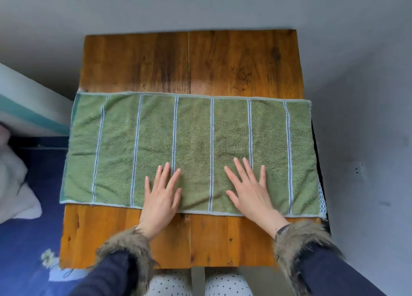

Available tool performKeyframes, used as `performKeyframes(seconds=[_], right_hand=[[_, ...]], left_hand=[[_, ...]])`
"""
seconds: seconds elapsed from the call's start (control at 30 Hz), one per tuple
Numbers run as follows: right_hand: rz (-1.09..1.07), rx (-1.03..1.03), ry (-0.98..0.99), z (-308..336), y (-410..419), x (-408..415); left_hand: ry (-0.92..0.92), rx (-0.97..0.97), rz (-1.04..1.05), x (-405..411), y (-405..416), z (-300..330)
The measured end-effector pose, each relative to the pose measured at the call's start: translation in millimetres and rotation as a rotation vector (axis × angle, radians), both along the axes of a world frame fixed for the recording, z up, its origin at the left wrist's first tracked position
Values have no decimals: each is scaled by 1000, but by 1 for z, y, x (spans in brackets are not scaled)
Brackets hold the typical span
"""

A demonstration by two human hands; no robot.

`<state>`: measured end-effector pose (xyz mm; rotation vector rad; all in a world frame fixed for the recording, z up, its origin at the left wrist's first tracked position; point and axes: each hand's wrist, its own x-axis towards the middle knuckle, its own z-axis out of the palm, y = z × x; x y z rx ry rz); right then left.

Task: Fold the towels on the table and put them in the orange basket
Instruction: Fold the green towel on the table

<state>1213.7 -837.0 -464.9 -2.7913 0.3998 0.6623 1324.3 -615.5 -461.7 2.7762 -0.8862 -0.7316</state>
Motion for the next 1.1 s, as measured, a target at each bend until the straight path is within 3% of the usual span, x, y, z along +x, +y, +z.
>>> performKeyframes(seconds=[0.37,0.57,0.83,1.1], right_hand=[[199,76,-118,11,123,138],[194,35,-82,2,189,195],[137,-36,71,-5,209,209],[189,8,85,-4,247,252]], left_hand=[[-83,-200,602,120,130,11],[159,-295,956,190,185,-8],[264,-392,1046,219,203,-20],[108,-445,1043,241,243,0]])
